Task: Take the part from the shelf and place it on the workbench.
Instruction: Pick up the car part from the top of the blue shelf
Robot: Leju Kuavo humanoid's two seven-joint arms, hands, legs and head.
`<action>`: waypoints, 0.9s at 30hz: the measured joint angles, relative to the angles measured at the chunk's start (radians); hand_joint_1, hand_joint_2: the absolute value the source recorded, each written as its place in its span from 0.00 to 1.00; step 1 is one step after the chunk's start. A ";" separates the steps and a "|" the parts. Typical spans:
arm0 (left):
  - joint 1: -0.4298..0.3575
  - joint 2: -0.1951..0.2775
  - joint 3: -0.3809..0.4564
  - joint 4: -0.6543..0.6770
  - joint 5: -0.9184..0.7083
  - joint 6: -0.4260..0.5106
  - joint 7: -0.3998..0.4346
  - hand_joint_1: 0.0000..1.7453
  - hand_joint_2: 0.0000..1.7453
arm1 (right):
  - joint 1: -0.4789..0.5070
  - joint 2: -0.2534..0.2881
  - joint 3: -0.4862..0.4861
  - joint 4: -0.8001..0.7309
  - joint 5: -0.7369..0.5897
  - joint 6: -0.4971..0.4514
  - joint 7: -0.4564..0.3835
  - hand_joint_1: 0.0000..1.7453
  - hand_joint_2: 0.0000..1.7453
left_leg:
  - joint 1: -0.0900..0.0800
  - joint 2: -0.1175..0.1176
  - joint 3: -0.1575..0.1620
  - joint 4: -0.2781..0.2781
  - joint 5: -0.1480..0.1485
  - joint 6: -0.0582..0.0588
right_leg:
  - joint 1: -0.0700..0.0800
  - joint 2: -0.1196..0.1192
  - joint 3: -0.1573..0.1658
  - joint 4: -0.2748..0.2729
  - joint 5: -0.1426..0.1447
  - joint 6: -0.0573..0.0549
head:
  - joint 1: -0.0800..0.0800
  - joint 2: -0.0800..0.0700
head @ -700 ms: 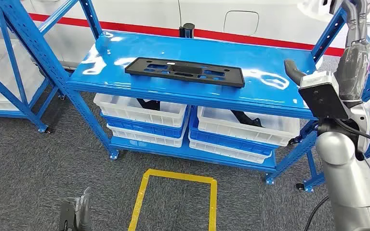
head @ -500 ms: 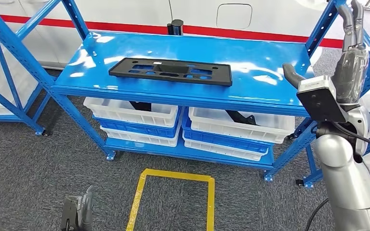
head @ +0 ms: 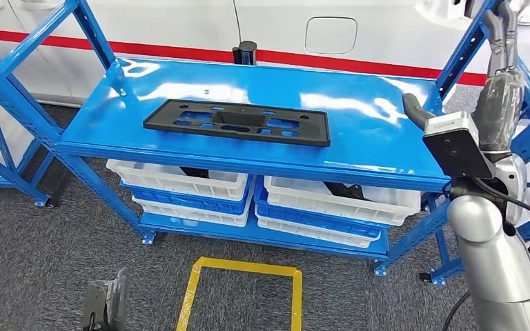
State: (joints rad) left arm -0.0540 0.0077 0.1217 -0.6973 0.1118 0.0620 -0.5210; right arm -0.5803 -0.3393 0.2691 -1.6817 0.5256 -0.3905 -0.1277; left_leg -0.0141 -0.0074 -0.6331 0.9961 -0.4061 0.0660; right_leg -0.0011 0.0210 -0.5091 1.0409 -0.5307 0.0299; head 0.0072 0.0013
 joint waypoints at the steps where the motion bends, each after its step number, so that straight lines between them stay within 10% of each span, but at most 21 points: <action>1: -0.002 0.000 0.000 0.001 -0.001 -0.002 0.000 0.00 0.00 | -0.002 -0.001 -0.001 -0.001 0.000 0.000 0.000 0.00 1.00 | 0.004 0.000 0.015 -0.008 -0.002 0.001 | 0.000 -0.003 -0.020 0.038 -0.005 0.002 | 0.001 0.000; 4: -0.006 -0.002 0.000 0.007 -0.004 -0.007 0.000 0.00 0.00 | 0.002 -0.003 -0.002 -0.002 0.001 0.000 0.001 0.00 1.00 | 0.012 0.000 0.040 -0.014 -0.022 -0.001 | -0.006 -0.007 -0.143 0.205 -0.054 0.004 | 0.003 0.000; 6: -0.004 -0.005 0.000 0.012 -0.005 -0.008 0.000 0.00 0.00 | 0.008 -0.003 -0.002 -0.002 0.001 0.001 0.004 0.00 1.00 | 0.016 -0.001 0.059 -0.014 -0.041 -0.007 | -0.014 -0.009 -0.191 0.224 -0.065 0.019 | 0.003 0.000; 9: -0.003 -0.007 0.000 0.019 -0.006 -0.008 0.000 0.00 0.00 | 0.009 -0.003 -0.002 -0.002 0.001 0.003 0.005 0.00 1.00 | 0.023 -0.002 0.100 -0.013 -0.073 -0.025 | -0.026 -0.020 -0.158 0.050 0.054 0.063 | 0.004 0.000; 10: -0.003 -0.007 0.001 0.021 -0.006 -0.008 -0.001 0.00 0.00 | 0.010 -0.003 -0.002 -0.002 0.001 0.003 0.005 0.00 1.00 | 0.024 -0.002 0.110 -0.012 -0.084 -0.032 | -0.026 -0.028 -0.144 -0.002 0.088 0.062 | 0.005 0.000; 16: -0.005 -0.008 0.006 0.024 -0.010 -0.009 -0.003 0.00 0.00 | 0.013 -0.003 -0.004 -0.010 0.002 0.005 0.010 0.00 1.00 | 0.026 0.005 0.105 0.037 -0.129 -0.063 | -0.025 -0.028 -0.106 -0.032 0.101 -0.007 | -0.001 0.000; 20: -0.003 -0.009 0.009 0.025 -0.016 -0.012 -0.002 0.00 0.00 | 0.013 -0.001 -0.004 -0.014 0.004 0.005 0.011 0.00 1.00 | 0.027 0.005 -0.051 0.259 -0.195 -0.072 | -0.022 -0.023 -0.078 -0.032 0.077 -0.027 | -0.004 0.000; 22: -0.001 -0.009 0.010 0.027 -0.018 -0.016 -0.002 0.00 0.00 | 0.016 0.000 -0.004 -0.014 0.004 0.005 0.011 0.00 1.00 | 0.026 0.005 -0.091 0.261 -0.171 -0.066 | -0.018 -0.020 -0.059 -0.033 0.061 -0.027 | -0.004 0.000; 25: -0.004 -0.008 0.011 0.030 -0.019 -0.020 -0.002 0.00 0.00 | 0.017 0.002 -0.004 -0.013 0.005 0.005 0.010 0.00 1.00 | 0.017 0.005 -0.052 0.084 -0.032 -0.040 | -0.011 -0.018 -0.025 -0.035 0.034 -0.022 | -0.003 0.000; 27: -0.007 -0.007 0.012 0.033 -0.019 -0.022 -0.001 0.00 0.00 | 0.016 0.003 -0.005 -0.013 0.007 0.005 0.009 0.00 1.00 | 0.009 0.004 -0.028 0.023 -0.003 -0.028 | -0.007 -0.016 -0.012 -0.039 0.023 -0.012 | -0.003 0.000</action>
State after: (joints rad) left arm -0.0606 0.0008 0.1340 -0.6642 0.0925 0.0401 -0.5224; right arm -0.5645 -0.3368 0.2645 -1.6943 0.5323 -0.3854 -0.1185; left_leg -0.0050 -0.0036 -0.6608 1.0196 -0.4089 0.0385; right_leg -0.0085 0.0049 -0.5209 1.0021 -0.5078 0.0179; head 0.0046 0.0011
